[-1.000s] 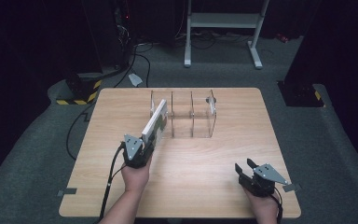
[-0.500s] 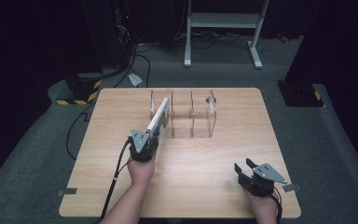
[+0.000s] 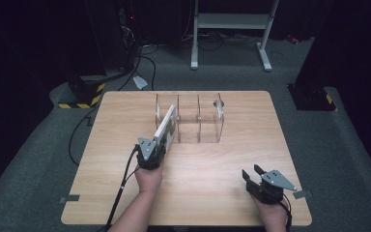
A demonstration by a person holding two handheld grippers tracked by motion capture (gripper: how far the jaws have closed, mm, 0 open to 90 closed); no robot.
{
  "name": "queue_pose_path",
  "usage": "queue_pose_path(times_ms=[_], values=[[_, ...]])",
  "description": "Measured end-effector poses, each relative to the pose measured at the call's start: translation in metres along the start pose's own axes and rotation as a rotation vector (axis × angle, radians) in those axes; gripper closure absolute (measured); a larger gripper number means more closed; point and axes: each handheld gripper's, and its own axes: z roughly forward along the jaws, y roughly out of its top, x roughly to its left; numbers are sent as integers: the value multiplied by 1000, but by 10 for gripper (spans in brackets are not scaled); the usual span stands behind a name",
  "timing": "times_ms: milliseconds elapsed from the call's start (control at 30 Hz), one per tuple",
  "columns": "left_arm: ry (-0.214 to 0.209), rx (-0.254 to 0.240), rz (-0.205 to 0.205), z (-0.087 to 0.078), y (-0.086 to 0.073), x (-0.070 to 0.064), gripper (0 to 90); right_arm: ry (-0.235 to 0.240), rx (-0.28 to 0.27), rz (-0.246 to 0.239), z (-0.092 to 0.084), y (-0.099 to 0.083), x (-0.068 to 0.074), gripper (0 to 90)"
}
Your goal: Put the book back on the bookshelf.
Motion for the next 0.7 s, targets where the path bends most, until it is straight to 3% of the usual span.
queue_pose_path(times_ms=[167, 367, 700], values=[[-7, 11, -1, -3, -5, 0, 747, 3, 6, -2, 1, -1, 1, 471], [-19, 67, 16, -9, -12, 0, 743, 6, 9, -7, 1, 0, 3, 469], [-31, 110, 20, -12, -16, 3, 739, 11, 14, -6, 3, 0, 4, 470]])
